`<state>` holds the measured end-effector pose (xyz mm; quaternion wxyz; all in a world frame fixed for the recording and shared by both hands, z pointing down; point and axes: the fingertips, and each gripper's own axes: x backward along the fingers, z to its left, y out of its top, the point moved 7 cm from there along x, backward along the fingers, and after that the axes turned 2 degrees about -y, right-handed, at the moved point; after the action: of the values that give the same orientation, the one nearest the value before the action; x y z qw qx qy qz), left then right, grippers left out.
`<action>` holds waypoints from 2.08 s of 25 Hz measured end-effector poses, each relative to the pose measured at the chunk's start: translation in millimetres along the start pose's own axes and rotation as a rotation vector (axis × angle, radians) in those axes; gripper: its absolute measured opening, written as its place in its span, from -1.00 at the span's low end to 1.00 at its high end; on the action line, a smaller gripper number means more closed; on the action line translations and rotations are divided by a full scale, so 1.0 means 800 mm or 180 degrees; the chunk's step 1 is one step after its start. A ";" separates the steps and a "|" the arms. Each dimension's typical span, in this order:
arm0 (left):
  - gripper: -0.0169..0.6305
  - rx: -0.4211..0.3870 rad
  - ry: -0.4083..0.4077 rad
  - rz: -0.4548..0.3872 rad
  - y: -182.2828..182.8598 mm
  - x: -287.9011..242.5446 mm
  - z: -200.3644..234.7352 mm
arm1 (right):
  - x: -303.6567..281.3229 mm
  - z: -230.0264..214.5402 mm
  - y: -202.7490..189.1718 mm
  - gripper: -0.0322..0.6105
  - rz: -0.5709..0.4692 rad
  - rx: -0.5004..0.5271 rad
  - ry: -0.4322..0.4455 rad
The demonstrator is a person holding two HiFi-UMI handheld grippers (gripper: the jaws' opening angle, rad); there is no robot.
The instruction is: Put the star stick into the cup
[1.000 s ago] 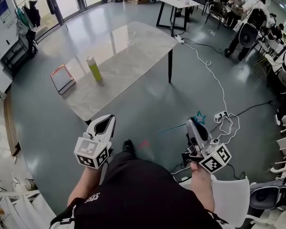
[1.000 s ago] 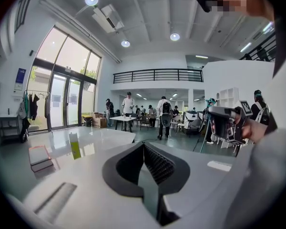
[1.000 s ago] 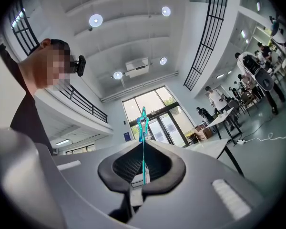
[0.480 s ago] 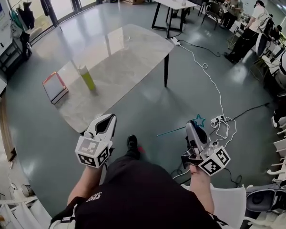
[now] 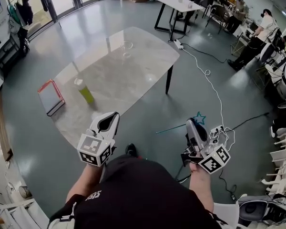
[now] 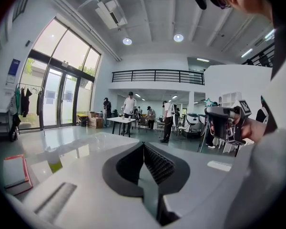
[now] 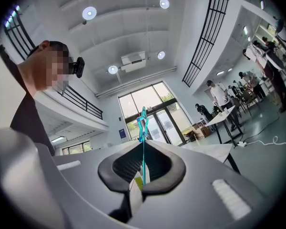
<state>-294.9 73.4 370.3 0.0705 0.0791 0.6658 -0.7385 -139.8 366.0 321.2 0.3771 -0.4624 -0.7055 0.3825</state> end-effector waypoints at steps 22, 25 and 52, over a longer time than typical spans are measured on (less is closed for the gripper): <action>-0.94 0.0141 0.0242 0.0083 0.031 -0.172 0.141 | -0.241 -0.162 0.018 -0.84 0.0229 -0.0159 0.0304; -0.94 0.0164 0.0440 0.0079 0.038 -0.205 0.148 | -0.276 -0.205 0.028 -0.84 0.0281 -0.0221 0.0490; -0.94 0.0571 0.1760 0.0069 0.087 -0.390 0.166 | -0.517 -0.445 0.073 -0.84 0.1002 -0.0627 0.1636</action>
<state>21.6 -66.1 381.5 -0.1130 0.2905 0.5909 -0.7441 315.8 61.1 346.2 0.4326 -0.6817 -0.5405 0.2366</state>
